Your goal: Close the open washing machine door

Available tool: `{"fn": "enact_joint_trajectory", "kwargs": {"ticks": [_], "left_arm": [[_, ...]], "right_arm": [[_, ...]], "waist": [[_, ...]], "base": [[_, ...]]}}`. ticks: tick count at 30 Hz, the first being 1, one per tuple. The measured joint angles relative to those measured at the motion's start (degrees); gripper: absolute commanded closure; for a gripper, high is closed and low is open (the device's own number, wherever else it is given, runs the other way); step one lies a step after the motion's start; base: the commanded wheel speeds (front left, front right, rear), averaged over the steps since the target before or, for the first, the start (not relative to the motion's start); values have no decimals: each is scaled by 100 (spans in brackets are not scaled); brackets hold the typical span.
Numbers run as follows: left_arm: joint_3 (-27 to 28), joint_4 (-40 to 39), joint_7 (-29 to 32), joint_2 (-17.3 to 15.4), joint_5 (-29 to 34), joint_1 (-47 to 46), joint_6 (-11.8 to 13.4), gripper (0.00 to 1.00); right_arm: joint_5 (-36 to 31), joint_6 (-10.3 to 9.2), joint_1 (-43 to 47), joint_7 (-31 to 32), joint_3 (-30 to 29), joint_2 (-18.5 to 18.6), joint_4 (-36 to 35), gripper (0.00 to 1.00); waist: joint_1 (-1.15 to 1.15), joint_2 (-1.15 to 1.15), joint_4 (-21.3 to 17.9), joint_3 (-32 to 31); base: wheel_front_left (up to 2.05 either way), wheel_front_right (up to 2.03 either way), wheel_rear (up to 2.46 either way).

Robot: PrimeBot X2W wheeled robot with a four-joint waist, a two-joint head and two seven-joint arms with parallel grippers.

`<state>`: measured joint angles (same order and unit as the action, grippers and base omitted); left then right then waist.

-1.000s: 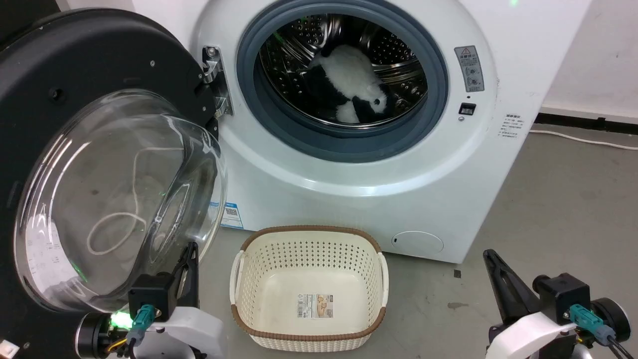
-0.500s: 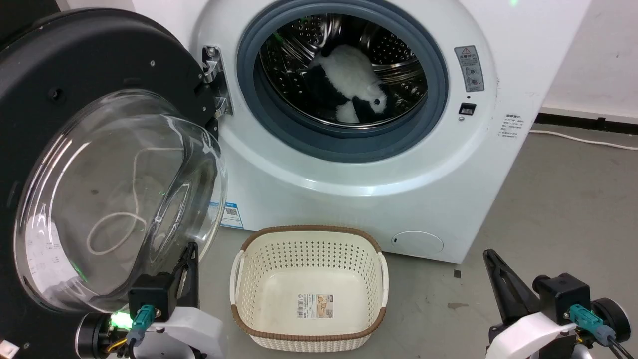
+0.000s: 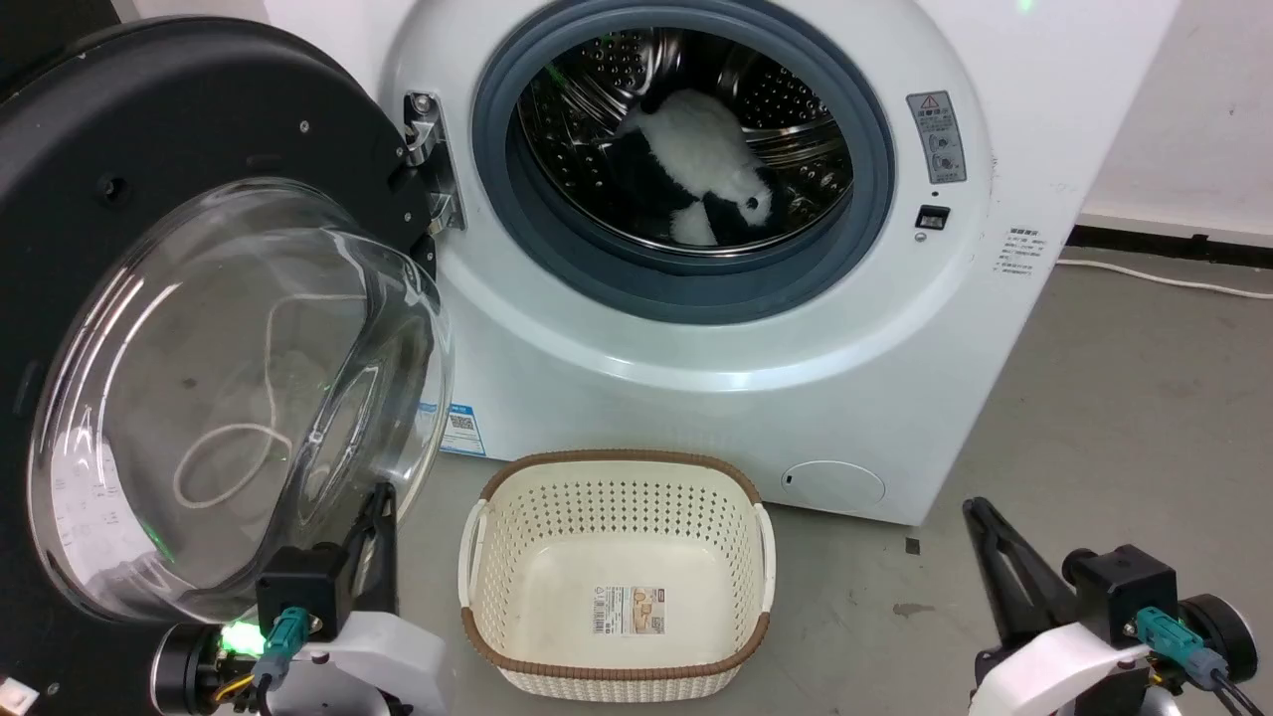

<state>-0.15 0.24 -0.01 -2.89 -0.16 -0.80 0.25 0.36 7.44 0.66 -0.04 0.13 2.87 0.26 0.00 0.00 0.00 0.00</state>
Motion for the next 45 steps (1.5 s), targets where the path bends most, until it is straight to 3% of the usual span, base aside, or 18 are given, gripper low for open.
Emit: {"fn": "enact_joint_trajectory", "kwargs": {"ticks": [28, 29, 31, 45], "left_arm": [[-182, 158, -266, 0, -330, -2, 8, 0], [-191, 167, -270, 0, -352, -2, 8, 27], [-210, 182, -307, -1, -359, -2, 8, 100], [-261, 104, -469, -1, -619, -1, 7, 100]], "right_arm": [[328, 0, 29, -269, 16, 0, 158, 0], [337, 0, 30, -282, 16, 0, 164, 0], [375, 0, 33, -315, 16, 0, 178, 0], [542, 0, 100, -470, 9, 0, 278, 0]], "waist": [[0, 0, 2, -2], [0, 0, 3, -2], [0, 0, 5, -3], [0, 0, 59, -26]], "base": [[0, 0, 0], [0, 0, 0], [0, 0, 0], [0, 0, 0]]}}
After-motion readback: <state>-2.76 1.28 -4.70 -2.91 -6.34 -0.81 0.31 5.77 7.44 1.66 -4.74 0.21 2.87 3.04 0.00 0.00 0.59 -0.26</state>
